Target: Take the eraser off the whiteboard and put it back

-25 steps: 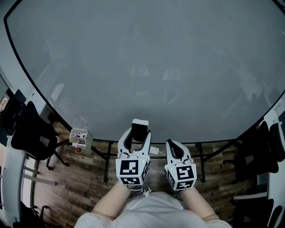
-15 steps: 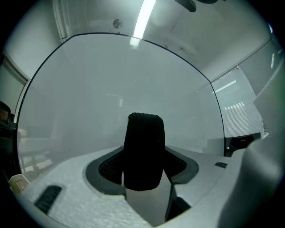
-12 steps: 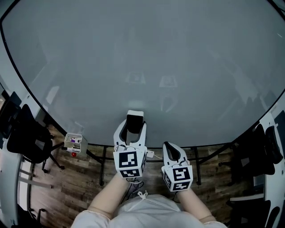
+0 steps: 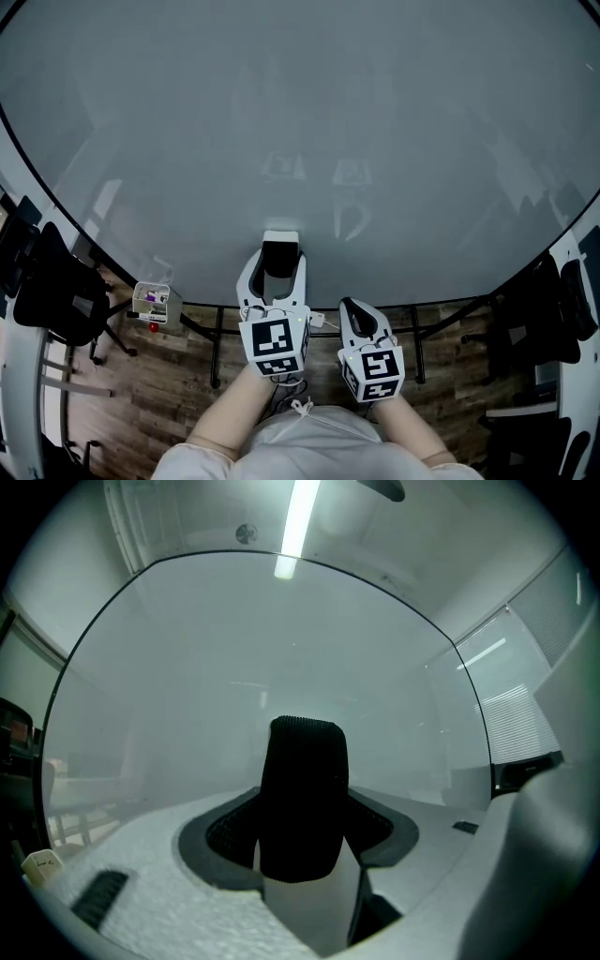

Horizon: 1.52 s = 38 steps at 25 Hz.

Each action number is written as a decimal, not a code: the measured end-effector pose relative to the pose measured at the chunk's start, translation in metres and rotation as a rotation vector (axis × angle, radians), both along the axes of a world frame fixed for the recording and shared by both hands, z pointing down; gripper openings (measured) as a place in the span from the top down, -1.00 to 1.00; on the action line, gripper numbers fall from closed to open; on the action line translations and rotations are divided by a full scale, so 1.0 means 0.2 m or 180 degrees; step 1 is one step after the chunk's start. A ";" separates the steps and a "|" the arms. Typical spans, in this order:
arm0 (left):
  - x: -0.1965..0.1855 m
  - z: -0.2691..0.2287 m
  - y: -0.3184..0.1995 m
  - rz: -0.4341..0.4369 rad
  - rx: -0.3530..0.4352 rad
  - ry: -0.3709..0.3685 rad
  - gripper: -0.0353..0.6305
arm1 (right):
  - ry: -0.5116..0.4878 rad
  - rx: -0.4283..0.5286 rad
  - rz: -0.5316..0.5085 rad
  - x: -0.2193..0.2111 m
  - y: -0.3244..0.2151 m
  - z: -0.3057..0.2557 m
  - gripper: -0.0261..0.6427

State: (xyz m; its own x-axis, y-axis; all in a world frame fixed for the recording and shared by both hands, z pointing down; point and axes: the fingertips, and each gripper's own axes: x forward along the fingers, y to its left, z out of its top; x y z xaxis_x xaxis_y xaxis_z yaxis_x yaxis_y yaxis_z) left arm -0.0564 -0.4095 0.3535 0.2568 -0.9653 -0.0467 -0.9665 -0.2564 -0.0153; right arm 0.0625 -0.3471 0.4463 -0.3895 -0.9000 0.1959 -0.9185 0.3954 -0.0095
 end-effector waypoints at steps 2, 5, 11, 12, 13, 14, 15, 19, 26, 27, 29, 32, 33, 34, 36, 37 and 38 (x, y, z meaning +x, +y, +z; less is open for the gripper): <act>0.00 0.00 0.00 0.0021 0.0014 0.0020 0.13 | -0.0040 0.0031 0.0026 0.00 0.00 -0.01 0.83; 0.02 0.01 0.01 0.0089 -0.0005 0.0001 0.12 | -0.0076 0.0123 0.0041 0.01 0.00 -0.04 0.83; 0.01 -0.03 0.07 0.0148 0.0103 -0.0054 0.08 | -0.0108 0.0145 0.0006 -0.03 0.02 -0.06 0.83; 0.01 -0.04 0.09 0.0157 0.0132 -0.0055 0.08 | -0.0107 0.0146 -0.0001 -0.04 0.02 -0.06 0.83; 0.01 -0.04 0.11 0.0174 0.0152 -0.0068 0.08 | -0.0106 0.0143 -0.0006 -0.04 0.03 -0.05 0.83; 0.02 -0.03 0.14 0.0202 0.0167 -0.0093 0.08 | -0.0107 0.0139 -0.0011 -0.05 0.03 -0.05 0.83; 0.02 -0.01 0.16 0.0230 0.0174 -0.0122 0.08 | -0.0109 0.0134 -0.0015 -0.06 0.04 -0.04 0.83; 0.02 0.09 0.24 0.0298 0.0016 -0.0176 0.08 | -0.0121 0.0131 -0.0019 -0.08 0.07 -0.04 0.83; -0.03 0.29 0.34 0.0219 -0.0288 -0.0152 0.49 | -0.0150 0.0141 -0.0058 -0.10 0.13 -0.03 0.84; -0.04 0.31 0.35 0.0198 -0.0316 -0.0148 0.56 | -0.0154 0.0133 -0.0069 -0.11 0.14 -0.02 0.84; -0.05 0.34 0.38 0.0151 -0.0378 -0.0142 0.72 | -0.0168 0.0125 -0.0078 -0.12 0.16 -0.02 0.84; -0.06 0.38 0.40 0.0127 -0.0432 -0.0182 0.84 | -0.0208 0.0171 -0.0059 -0.12 0.18 -0.02 0.84; -0.05 0.38 0.40 0.0136 -0.0444 -0.0189 0.84 | -0.0210 0.0186 -0.0055 -0.12 0.18 -0.03 0.84; -0.05 0.39 0.41 0.0152 -0.0458 -0.0188 0.84 | -0.0209 0.0193 -0.0055 -0.12 0.19 -0.03 0.84; -0.03 0.41 0.42 0.0200 -0.0494 -0.0185 0.84 | -0.0209 0.0189 -0.0058 -0.12 0.19 -0.02 0.84; -0.02 0.42 0.43 0.0229 -0.0513 -0.0188 0.84 | -0.0214 0.0187 -0.0059 -0.12 0.19 -0.02 0.84; -0.01 0.44 0.44 0.0261 -0.0535 -0.0192 0.84 | -0.0223 0.0193 -0.0059 -0.11 0.19 -0.02 0.84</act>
State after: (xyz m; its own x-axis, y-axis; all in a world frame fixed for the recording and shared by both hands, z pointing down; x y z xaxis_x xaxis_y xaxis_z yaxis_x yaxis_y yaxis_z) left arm -0.0588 -0.3207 0.4412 0.3324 -0.9339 0.1314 -0.9408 -0.3381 -0.0228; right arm 0.0395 -0.3092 0.4428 -0.4168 -0.9019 0.1131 -0.9090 0.4140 -0.0489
